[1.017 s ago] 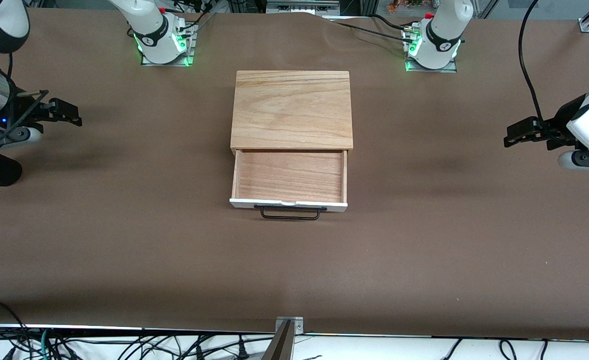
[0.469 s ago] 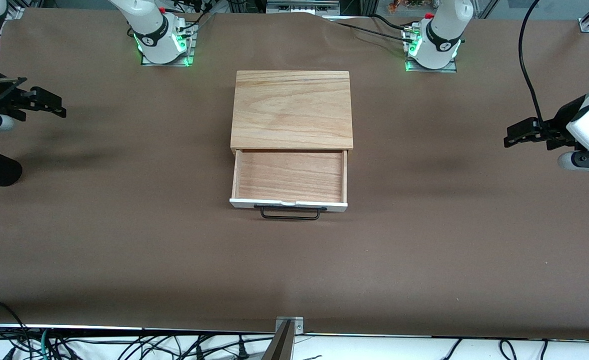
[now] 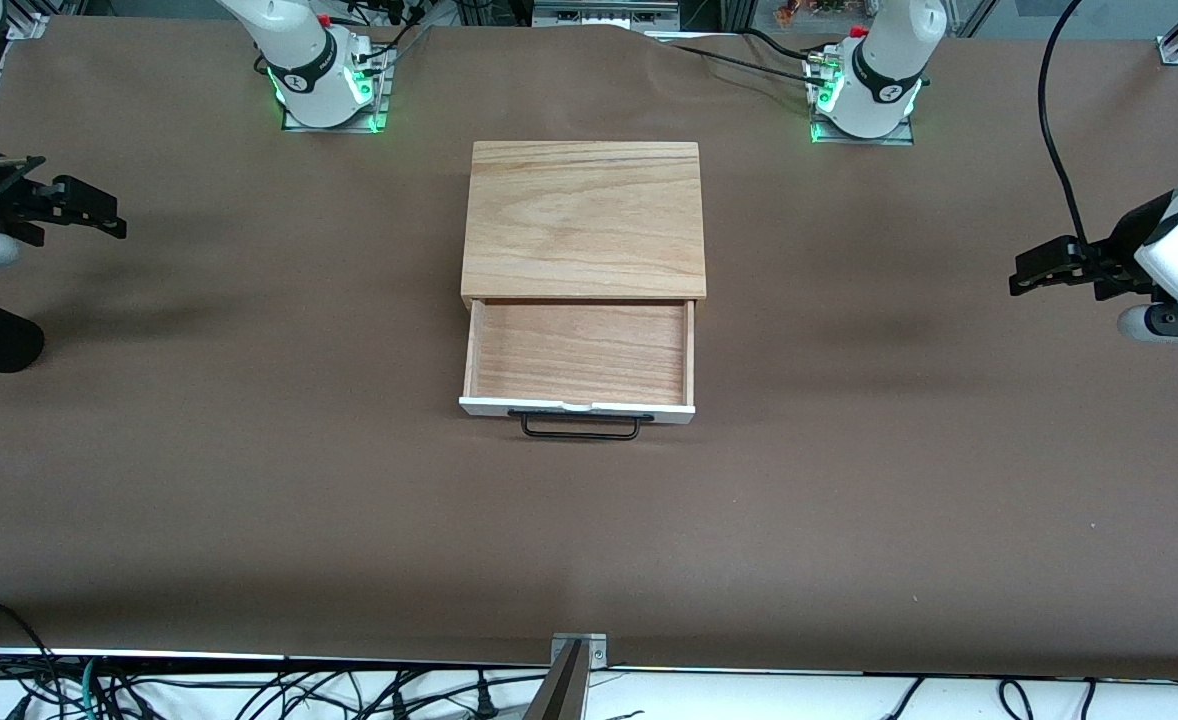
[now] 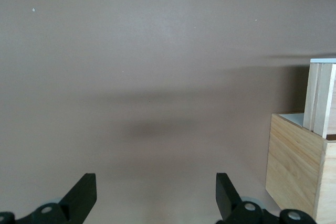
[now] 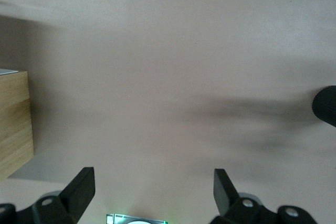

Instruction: Pull top drawer with both arms simultaneously

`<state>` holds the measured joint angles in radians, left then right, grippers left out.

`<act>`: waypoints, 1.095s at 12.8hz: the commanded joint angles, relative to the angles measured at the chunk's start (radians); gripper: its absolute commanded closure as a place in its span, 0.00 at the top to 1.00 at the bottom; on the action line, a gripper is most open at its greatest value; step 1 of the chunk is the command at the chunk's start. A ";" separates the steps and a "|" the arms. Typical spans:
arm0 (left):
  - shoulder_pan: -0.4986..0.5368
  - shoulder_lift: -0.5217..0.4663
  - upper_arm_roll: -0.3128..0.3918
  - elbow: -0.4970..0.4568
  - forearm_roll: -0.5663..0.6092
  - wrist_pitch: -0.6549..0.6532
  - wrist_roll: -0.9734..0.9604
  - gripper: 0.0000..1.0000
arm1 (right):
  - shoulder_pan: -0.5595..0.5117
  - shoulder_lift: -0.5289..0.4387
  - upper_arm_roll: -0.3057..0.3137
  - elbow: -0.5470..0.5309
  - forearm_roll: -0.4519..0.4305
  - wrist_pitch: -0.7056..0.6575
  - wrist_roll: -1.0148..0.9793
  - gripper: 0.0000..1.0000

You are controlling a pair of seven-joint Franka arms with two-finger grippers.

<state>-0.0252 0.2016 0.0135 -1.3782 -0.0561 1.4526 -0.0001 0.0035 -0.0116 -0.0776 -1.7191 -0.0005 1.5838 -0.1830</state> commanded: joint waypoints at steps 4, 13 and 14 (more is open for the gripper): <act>0.007 -0.011 -0.003 -0.015 0.022 0.002 -0.011 1.00 | -0.005 0.019 0.002 0.035 -0.001 -0.025 -0.006 1.00; -0.002 -0.002 -0.004 -0.004 0.024 0.006 -0.014 1.00 | 0.001 0.019 0.007 0.036 -0.006 -0.021 -0.006 1.00; -0.005 -0.002 -0.004 -0.004 0.024 0.006 -0.018 1.00 | 0.006 0.019 0.009 0.036 -0.007 -0.021 -0.006 1.00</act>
<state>-0.0223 0.2044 0.0132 -1.3810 -0.0561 1.4537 -0.0007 0.0044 -0.0042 -0.0735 -1.7121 -0.0006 1.5821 -0.1835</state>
